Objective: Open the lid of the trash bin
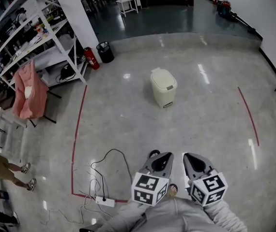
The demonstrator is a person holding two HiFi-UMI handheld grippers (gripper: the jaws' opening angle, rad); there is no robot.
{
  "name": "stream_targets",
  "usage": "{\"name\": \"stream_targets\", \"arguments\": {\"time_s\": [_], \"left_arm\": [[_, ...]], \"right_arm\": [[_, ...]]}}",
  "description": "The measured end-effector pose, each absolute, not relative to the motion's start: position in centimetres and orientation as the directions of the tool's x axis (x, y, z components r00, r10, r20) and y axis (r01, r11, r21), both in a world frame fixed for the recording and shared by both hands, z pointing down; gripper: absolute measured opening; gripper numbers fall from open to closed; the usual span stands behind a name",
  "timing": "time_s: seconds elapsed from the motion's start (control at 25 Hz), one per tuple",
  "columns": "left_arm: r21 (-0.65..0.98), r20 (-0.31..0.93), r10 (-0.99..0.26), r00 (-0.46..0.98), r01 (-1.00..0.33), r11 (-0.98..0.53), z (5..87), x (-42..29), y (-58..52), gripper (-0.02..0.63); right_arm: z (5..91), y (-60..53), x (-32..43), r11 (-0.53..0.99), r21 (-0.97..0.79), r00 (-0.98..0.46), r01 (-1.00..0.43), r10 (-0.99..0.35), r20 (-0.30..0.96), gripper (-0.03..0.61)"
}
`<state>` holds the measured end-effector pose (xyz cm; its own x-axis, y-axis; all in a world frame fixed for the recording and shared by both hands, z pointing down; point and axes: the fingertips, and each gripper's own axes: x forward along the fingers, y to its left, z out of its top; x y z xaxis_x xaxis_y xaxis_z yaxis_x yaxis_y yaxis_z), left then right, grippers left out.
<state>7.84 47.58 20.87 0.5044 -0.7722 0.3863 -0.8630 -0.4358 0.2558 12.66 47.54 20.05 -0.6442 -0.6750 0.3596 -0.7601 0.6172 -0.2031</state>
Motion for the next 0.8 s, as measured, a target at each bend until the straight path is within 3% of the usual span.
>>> {"name": "stream_targets", "arguments": {"time_s": [0.8], "left_arm": [[0.263,0.420,-0.742,0.522,-0.853,-0.451,23.1,2.1,29.7,0.003]], "right_arm": [[22.0,29.7,6.6,0.602,-0.205,-0.628,-0.772,-0.671,0.394,-0.005]]}}
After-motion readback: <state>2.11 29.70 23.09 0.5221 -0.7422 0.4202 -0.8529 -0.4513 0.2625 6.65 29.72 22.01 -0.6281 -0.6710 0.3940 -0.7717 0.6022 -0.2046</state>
